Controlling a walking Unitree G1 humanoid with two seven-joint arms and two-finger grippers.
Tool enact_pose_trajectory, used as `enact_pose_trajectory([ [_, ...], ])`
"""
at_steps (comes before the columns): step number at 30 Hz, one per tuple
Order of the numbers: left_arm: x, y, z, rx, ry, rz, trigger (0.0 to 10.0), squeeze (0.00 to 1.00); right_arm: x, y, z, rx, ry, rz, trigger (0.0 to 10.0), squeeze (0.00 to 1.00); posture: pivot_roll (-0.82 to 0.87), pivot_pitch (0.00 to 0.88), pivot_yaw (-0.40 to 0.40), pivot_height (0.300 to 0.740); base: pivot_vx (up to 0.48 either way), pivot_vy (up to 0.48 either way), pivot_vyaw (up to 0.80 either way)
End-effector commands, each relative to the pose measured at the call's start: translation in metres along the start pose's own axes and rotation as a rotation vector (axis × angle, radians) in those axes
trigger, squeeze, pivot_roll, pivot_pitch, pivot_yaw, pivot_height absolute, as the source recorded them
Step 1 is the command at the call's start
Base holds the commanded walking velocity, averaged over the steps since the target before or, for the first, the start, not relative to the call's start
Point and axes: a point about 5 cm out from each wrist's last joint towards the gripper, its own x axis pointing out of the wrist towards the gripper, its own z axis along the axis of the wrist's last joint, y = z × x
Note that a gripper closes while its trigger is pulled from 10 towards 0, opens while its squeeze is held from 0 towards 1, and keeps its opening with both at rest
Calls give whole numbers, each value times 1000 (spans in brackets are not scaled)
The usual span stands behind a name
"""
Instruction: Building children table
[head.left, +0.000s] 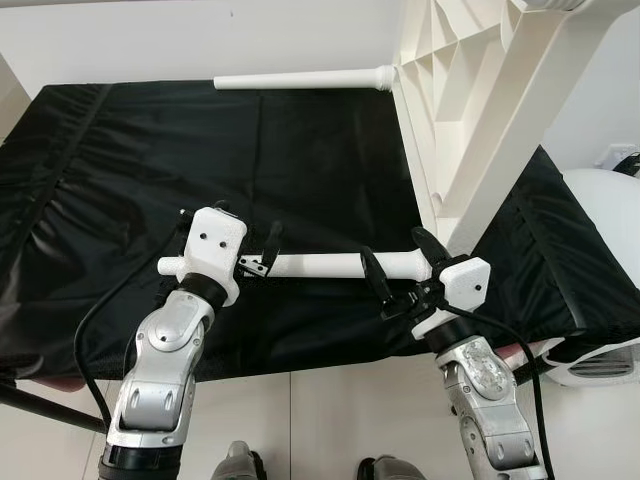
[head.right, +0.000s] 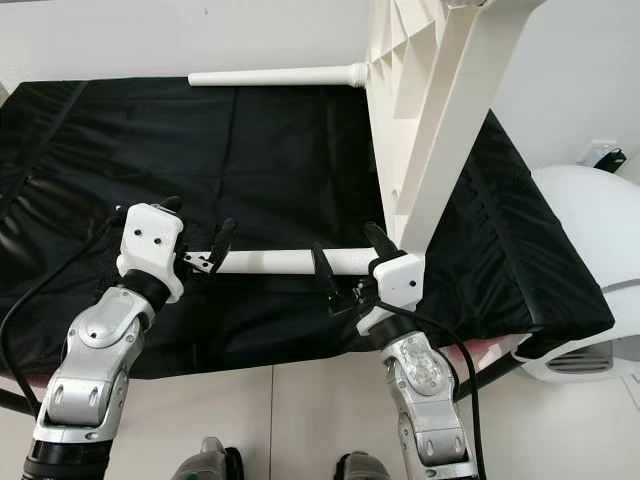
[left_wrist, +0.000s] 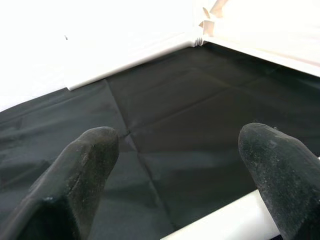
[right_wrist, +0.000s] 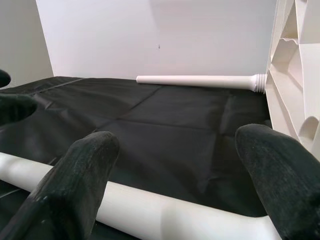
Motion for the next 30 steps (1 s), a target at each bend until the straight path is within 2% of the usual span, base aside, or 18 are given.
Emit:
enact_pose_trajectory([
  [1, -4, 7, 0, 26, -6, 124, 10000, 0, 1, -1, -3, 9, 16, 17, 10000, 0, 62, 137, -3, 740, 0, 0, 0],
  [8, -6, 8, -5, 16, 20, 124, 10000, 0, 3, -2, -3, 9, 16, 29, 10000, 0, 66, 135, -11, 740, 0, 0, 0],
  [9, -8, 8, -6, -8, 20, 123, 10000, 976, 4, -2, -3, 11, 16, 32, 10000, 0, 68, 133, -15, 740, 0, 0, 0],
  [10, -9, 8, -7, -29, 18, 124, 10000, 1000, 5, -2, -3, 13, 16, 34, 10000, 0, 68, 131, -17, 740, 0, 0, 0],
  [19, -10, 19, 2, -32, -29, 161, 10000, 1000, 13, -5, -3, 17, 6, 52, 10000, 0, 83, 114, -31, 740, 0, 0, 0],
  [25, -10, 20, 4, -28, -33, 164, 10000, 1000, 14, -6, -3, 19, 5, 53, 10000, 0, 83, 114, -31, 740, 0, 0, 0],
  [26, -12, 22, 11, 33, -62, 144, 10000, 0, 15, -8, -4, 7, 5, 57, 10000, 0, 95, 122, -36, 740, 0, 0, 0],
  [30, -15, 20, 26, 95, -127, 102, 10000, 0, 16, -10, -5, 11, 11, 54, 10000, 0, 105, 119, -38, 740, 0, 0, 0],
])
